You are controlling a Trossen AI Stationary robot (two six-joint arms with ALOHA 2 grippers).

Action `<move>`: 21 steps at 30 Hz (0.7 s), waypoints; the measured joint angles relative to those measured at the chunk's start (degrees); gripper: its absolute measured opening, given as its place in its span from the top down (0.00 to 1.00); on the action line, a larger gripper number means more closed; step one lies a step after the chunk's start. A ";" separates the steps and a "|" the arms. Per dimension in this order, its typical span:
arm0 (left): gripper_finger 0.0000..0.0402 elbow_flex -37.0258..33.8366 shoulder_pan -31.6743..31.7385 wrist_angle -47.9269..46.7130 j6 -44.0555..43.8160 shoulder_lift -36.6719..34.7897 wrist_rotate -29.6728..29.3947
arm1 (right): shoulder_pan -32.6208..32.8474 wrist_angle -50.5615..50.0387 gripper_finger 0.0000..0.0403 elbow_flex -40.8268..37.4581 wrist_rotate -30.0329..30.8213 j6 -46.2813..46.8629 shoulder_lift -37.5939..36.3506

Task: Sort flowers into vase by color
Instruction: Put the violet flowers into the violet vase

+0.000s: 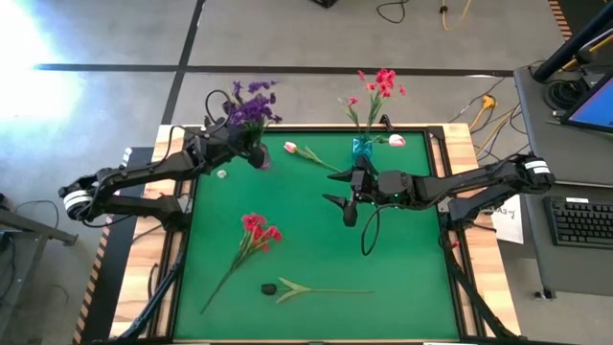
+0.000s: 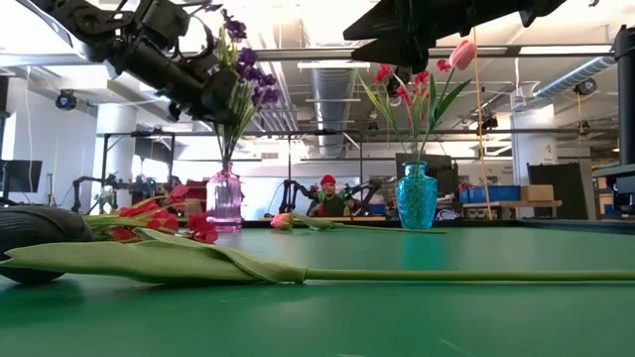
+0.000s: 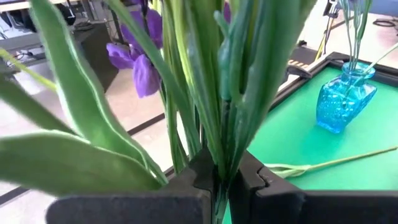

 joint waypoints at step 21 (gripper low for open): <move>1.00 -2.66 0.00 2.87 0.88 0.00 0.00 | 0.01 0.01 0.35 0.00 0.02 0.66 0.00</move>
